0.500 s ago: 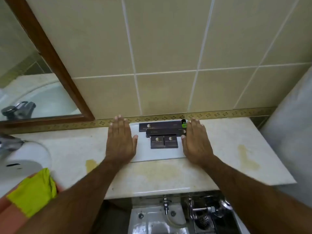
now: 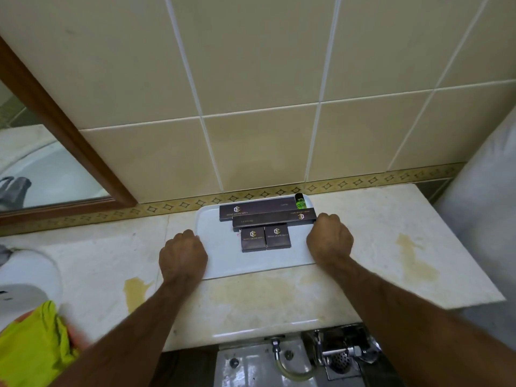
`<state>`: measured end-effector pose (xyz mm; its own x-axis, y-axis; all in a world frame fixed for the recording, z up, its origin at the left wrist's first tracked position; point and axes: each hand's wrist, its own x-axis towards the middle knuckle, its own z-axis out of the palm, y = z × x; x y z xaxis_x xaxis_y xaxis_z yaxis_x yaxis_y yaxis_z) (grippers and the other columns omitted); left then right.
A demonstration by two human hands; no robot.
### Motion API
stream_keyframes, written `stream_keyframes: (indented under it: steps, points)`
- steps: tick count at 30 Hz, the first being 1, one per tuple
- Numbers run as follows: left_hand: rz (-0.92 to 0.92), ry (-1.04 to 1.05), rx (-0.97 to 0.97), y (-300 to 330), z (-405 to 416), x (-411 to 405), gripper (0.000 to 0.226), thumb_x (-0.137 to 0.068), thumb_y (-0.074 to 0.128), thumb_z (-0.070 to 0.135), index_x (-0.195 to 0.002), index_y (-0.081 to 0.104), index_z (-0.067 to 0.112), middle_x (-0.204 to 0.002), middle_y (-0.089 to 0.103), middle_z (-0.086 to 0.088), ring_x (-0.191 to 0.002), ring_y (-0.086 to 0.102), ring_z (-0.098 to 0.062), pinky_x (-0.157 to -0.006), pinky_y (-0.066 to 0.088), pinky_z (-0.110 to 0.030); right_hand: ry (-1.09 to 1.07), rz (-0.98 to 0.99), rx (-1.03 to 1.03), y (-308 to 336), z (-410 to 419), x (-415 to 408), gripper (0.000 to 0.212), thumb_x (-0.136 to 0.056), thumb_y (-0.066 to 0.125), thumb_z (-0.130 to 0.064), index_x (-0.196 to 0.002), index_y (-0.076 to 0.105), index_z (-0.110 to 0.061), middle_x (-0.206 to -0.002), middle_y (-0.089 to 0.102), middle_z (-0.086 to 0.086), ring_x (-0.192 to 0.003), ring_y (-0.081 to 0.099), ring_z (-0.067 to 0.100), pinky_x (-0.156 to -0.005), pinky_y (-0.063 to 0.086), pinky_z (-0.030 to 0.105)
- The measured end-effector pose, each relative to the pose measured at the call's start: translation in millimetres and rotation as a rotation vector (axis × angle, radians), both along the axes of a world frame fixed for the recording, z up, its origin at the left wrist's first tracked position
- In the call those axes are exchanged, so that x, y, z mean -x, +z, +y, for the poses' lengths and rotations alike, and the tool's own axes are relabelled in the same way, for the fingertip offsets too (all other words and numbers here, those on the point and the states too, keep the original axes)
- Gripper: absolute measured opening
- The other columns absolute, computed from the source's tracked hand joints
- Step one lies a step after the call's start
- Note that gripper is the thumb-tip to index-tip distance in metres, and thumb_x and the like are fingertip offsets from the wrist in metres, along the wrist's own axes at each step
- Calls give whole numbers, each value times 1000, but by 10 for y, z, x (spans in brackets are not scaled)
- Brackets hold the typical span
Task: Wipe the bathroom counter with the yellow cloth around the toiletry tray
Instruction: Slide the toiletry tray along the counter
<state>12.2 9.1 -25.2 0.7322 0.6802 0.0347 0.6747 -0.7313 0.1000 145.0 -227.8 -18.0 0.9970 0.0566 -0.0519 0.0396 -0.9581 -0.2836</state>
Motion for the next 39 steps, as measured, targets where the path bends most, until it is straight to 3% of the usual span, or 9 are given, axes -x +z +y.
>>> stream_keyframes:
  steps: [6,11,14,21,26,31,34,39]
  points:
    - [-41,18,75,23,15,-48,27,-95,44,17,-102,64,1,-100,69,-17,-87,63,-30,-79,51,-39,-2,75,-29,119,-27,-81,22,-85,62,-14,-106,66,-9,-106,68,10,-95,66,28,-75,52,31]
    - [-63,-43,26,176,28,-127,27,-95,42,20,-96,64,4,-96,69,-15,-75,53,-22,-76,50,-37,-68,55,-126,222,-249,5,17,-84,60,-12,-98,68,-8,-101,70,12,-91,66,30,-67,46,29]
    - [-88,-160,-27,318,-109,-229,28,-95,41,19,-92,64,3,-97,69,-18,-84,62,-34,-77,49,-40,-141,23,-191,288,-565,110,13,-85,58,-13,-90,68,-7,-97,71,14,-88,66,33,-65,41,28]
    - [-41,-511,-119,556,-986,-971,22,-93,42,18,-93,61,9,-96,70,-15,-88,66,-39,-70,47,-39,-410,-15,-287,284,-1690,468,21,-90,55,-21,-78,65,-7,-86,71,15,-68,57,30,-61,38,27]
    - [40,-761,-210,563,-1992,-1731,18,-89,46,11,-101,60,8,-98,68,-13,-85,69,-40,-63,46,-38,-639,-105,-393,178,-2381,755,21,-85,59,-11,-75,67,6,-80,68,29,-74,64,44,-63,45,36]
    - [147,-984,-355,495,-2768,-2329,25,-91,44,3,-111,59,2,-108,69,-16,-93,67,-38,-70,51,-41,-883,-109,-546,20,-2558,910,18,-84,62,-10,-77,66,6,-81,68,30,-71,60,41,-63,38,34]
    - [205,-1038,-397,414,-3078,-2588,26,-92,44,-2,-113,59,-2,-111,67,-18,-96,66,-38,-74,54,-45,-936,-116,-620,-111,-2575,862,18,-83,63,-12,-81,70,4,-83,69,29,-78,64,43,-67,44,36]
    - [223,-1098,-395,300,-3270,-2876,27,-92,44,-3,-113,60,-7,-113,65,-23,-98,65,-41,-80,56,-49,-995,-120,-701,-263,-2476,760,23,-83,65,-15,-71,73,2,-72,69,23,-64,58,35,-61,40,31]
